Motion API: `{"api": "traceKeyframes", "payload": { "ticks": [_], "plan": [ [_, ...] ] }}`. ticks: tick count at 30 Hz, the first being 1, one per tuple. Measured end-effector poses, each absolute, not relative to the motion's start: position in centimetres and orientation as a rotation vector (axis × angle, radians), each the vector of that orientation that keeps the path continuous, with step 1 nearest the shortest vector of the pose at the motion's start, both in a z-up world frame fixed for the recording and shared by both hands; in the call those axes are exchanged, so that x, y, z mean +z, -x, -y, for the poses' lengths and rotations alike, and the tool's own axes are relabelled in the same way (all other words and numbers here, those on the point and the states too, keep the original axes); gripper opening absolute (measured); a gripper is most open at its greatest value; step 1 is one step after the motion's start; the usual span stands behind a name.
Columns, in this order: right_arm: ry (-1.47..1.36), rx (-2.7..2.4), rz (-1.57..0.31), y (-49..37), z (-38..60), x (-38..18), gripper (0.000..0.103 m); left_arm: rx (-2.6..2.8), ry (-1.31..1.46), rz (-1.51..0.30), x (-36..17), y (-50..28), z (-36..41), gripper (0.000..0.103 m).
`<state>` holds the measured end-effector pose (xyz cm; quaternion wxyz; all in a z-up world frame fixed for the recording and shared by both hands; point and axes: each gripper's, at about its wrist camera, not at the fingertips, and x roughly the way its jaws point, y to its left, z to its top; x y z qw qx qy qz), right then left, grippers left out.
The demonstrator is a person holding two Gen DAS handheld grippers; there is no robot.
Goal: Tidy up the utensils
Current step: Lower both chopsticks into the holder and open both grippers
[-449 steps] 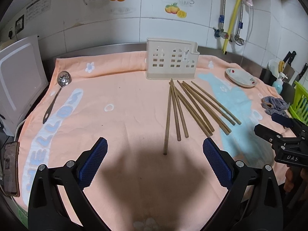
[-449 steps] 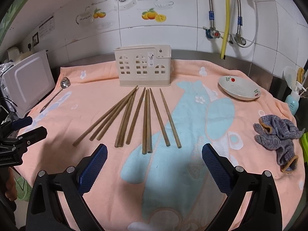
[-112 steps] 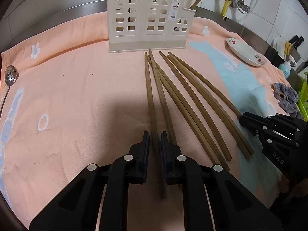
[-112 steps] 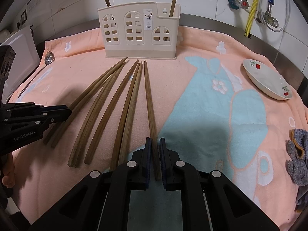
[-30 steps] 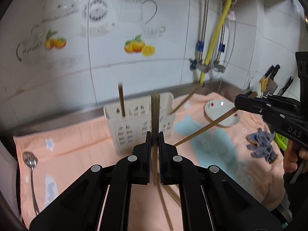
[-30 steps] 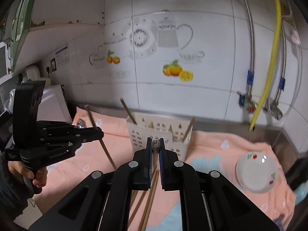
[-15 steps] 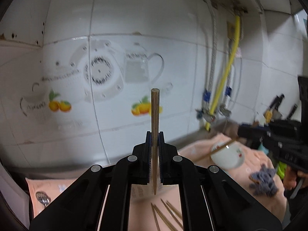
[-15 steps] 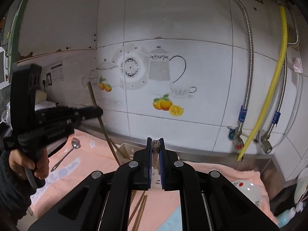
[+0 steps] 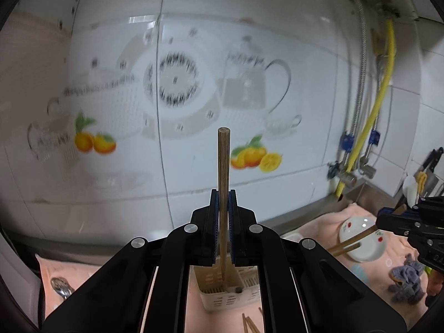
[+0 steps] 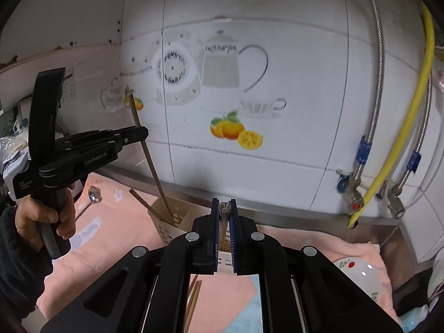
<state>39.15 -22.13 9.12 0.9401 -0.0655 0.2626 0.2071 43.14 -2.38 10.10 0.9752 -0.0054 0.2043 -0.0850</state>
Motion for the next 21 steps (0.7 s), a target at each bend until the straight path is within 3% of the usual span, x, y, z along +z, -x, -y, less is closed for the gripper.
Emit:
{"api": "traceKeyframes", "payload": {
  "ticks": [13, 16, 21],
  "plan": [
    [0.159, 0.388, -0.61, -41.0, 21.5, 5.4, 0.007, -0.181, 0.026, -0.502, 6.4, -43.5, 1.8, 0.009],
    [0.153, 0.38, -0.609, -40.8, 21.7, 5.3, 0.01, -0.186, 0.03, -0.496, 6.3, -42.9, 1.7, 0.023],
    [0.153, 0.367, -0.581, -39.5, 22.0, 5.9, 0.022, -0.188, 0.04, -0.484, 6.6, -41.5, 1.2, 0.027]
  ]
}}
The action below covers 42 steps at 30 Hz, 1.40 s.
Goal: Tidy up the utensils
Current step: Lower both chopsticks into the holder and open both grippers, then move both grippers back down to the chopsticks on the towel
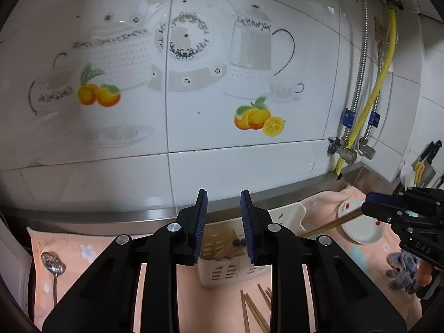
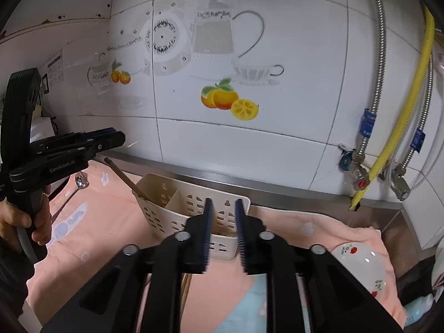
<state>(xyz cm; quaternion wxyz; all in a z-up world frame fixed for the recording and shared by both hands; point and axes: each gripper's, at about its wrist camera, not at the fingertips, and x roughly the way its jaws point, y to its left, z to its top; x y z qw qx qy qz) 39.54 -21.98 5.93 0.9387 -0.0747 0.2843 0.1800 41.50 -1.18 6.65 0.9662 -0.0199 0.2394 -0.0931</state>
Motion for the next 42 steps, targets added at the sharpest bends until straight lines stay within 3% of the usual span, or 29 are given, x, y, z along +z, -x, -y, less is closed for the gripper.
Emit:
{"api": "traceKeyframes", "payload": {
  "ticks": [2, 4, 13, 16, 29, 42],
  "plan": [
    [0.148, 0.367, -0.57, -38.8, 22.1, 6.2, 0.025, -0.181, 0.052, -0.477, 6.8, -40.7, 0.8, 0.042],
    [0.147, 0.365, -0.556, -37.9, 22.3, 6.5, 0.035, -0.178, 0.064, -0.466, 7.0, -39.8, 0.4, 0.044],
    [0.144, 0.356, -0.515, -32.8, 22.6, 5.8, 0.057, -0.163, 0.092, -0.461, 6.1, -34.9, -0.9, 0.061],
    [0.143, 0.347, -0.517, -30.9, 22.7, 4.9, 0.062, -0.158, 0.11, -0.468, 5.4, -33.3, -1.3, 0.073],
    [0.151, 0.306, -0.567, -25.2, 22.8, -0.8, 0.071, -0.134, 0.094, -0.521, 1.3, -27.0, -1.4, 0.091],
    [0.102, 0.257, -0.653, -22.1, 23.6, -6.0, 0.072, -0.117, 0.102, -0.591, -2.6, -23.3, -2.1, 0.095]
  ]
}}
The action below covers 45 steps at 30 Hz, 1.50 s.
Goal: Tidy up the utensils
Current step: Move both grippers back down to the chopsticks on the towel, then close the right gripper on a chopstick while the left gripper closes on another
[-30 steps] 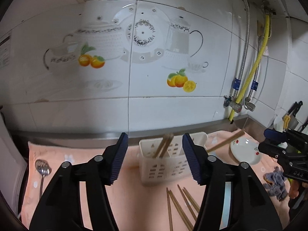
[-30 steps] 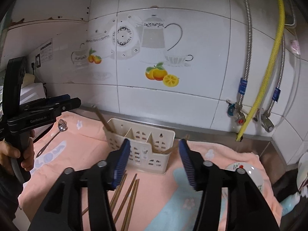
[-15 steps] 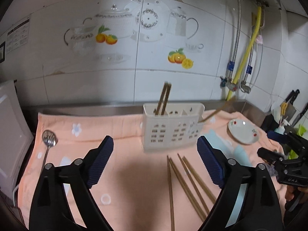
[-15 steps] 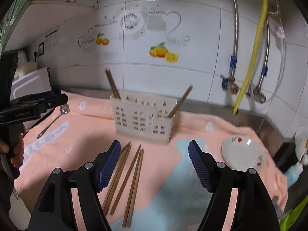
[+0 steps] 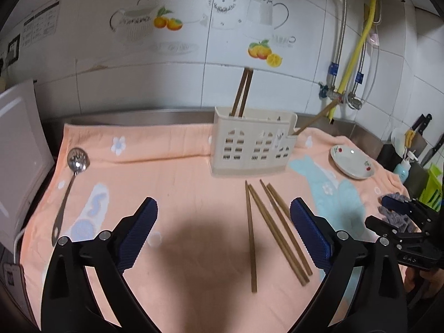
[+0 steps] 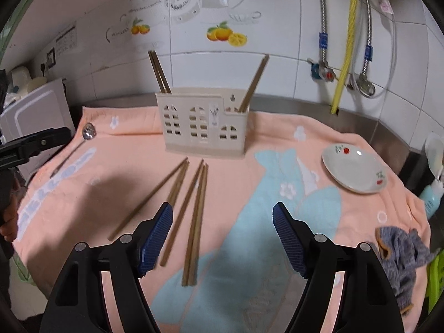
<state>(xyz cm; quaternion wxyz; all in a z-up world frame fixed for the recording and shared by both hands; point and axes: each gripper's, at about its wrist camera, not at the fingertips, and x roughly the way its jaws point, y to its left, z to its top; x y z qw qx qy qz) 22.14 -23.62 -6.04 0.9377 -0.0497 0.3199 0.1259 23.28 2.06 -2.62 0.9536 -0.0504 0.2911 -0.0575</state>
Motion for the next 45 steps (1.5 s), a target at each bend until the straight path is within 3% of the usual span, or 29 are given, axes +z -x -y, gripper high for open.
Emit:
{"api": "traceKeyframes", "payload": {
  "ticks": [11, 25, 45],
  "plan": [
    [0.081, 0.261, -0.742, -21.0, 23.3, -10.3, 0.069, -0.112, 0.115, -0.676, -6.4, -21.9, -1.7, 0.095],
    [0.067, 0.295, -0.846, -22.3, 22.2, -13.9, 0.031, -0.087, 0.121, -0.721, -8.5, -21.3, -2.1, 0.095],
    [0.092, 0.315, -0.882, -23.4, 21.0, -15.2, 0.016, -0.077, 0.125, -0.745, -9.4, -21.3, -2.4, 0.095]
  ]
}}
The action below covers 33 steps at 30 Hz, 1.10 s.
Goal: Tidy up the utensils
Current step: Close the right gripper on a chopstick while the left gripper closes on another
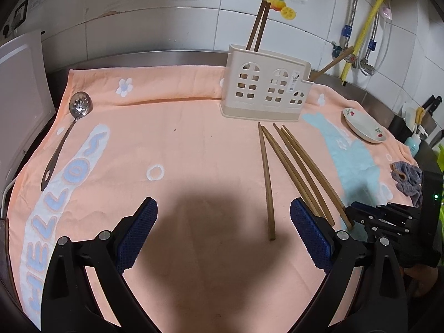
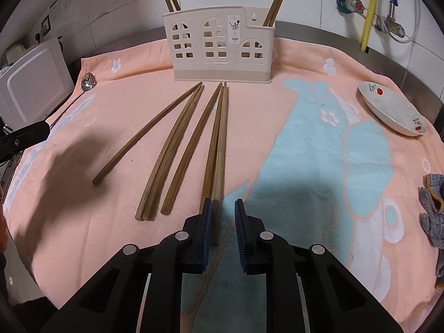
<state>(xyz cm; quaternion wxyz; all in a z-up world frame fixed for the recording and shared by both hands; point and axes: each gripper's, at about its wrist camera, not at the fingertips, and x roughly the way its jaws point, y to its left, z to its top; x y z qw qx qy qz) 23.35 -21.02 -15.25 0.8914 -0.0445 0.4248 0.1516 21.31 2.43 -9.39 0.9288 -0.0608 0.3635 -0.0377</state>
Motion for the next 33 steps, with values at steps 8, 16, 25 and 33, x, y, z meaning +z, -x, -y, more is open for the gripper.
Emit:
{"api": "traceKeyframes", "payload": {
  "ticks": [8, 16, 25, 33],
  "plan": [
    [0.12, 0.309, -0.889, -23.5, 20.4, -15.6, 0.014, -0.076, 0.125, -0.748, -9.5, -21.3, -2.4, 0.095],
    [0.139, 0.294, -0.872, -23.6, 20.0, -15.8, 0.012, -0.082, 0.124, -0.753, -9.7, -21.4, -2.2, 0.095],
    [0.135, 0.287, -0.864, -23.6, 20.5, -15.7, 0.007, -0.117, 0.111, -0.766, -10.3, -21.8, -1.0, 0.094],
    [0.122, 0.284, -0.841, -23.3, 21.1, -14.8, 0.007, -0.154, 0.106, -0.789, -10.9, -22.5, 0.2, 0.086]
  ]
}}
